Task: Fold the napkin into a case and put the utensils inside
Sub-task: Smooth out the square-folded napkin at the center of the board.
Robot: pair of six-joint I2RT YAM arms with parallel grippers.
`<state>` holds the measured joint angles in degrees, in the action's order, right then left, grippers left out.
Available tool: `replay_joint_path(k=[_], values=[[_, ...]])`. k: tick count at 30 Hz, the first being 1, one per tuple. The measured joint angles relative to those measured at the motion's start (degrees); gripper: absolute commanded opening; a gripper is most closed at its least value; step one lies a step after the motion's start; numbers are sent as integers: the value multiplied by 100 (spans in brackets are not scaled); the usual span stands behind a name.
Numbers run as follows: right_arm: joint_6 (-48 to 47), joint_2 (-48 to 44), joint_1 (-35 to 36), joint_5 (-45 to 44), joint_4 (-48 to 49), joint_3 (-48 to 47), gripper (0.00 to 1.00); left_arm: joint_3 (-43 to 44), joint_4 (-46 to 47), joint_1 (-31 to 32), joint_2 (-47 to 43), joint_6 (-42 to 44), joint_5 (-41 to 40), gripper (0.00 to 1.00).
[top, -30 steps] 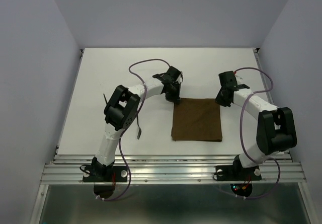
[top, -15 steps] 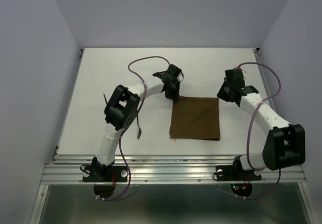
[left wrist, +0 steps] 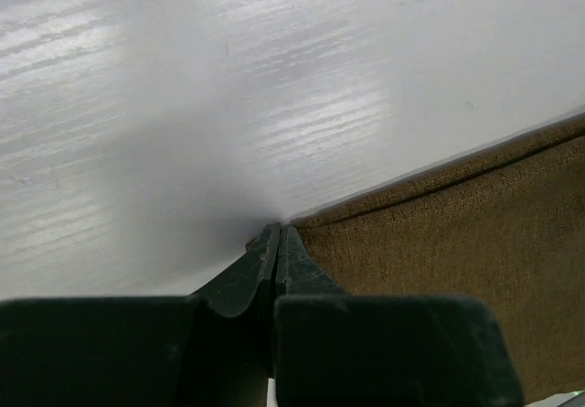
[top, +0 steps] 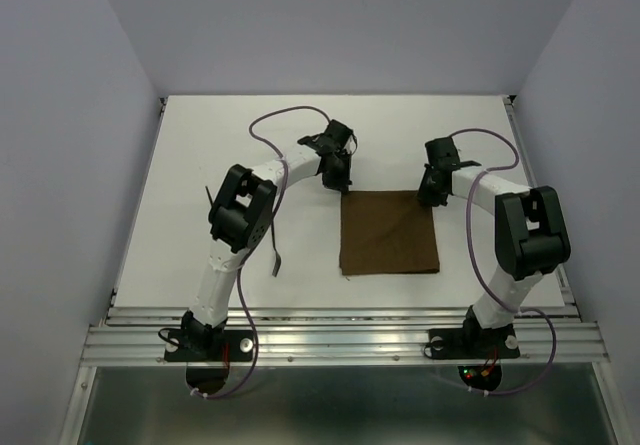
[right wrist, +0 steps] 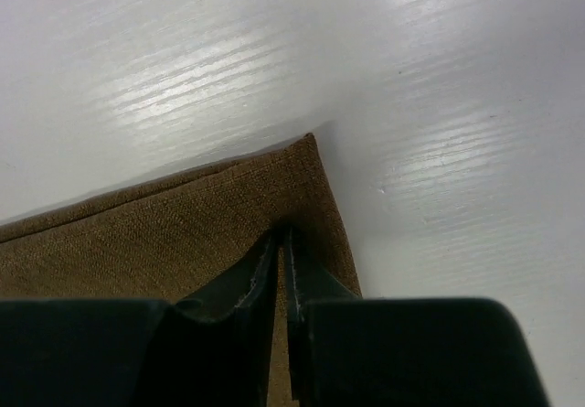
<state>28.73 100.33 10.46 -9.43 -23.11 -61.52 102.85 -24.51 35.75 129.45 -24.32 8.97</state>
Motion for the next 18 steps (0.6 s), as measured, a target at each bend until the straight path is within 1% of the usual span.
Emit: replay_joint_path(k=[3,5,10,12,15,18], values=[[0,52,0,17,-20,-55,13,7,2,-57,57,26,57,5],[0,-68,0,50,-61,-31,13,7,7,-74,57,35,55,5],[-4,-857,0,59,-70,-4,13,-114,31,-72,-92,42,-17,6],[-4,-1010,0,31,-44,-20,13,-208,26,-70,-238,42,-28,6],[-7,-848,0,-2,-37,-107,12,-234,55,-70,-409,42,-31,6],[-26,-361,0,0,-33,-175,12,-234,109,-70,-428,46,-26,6]])
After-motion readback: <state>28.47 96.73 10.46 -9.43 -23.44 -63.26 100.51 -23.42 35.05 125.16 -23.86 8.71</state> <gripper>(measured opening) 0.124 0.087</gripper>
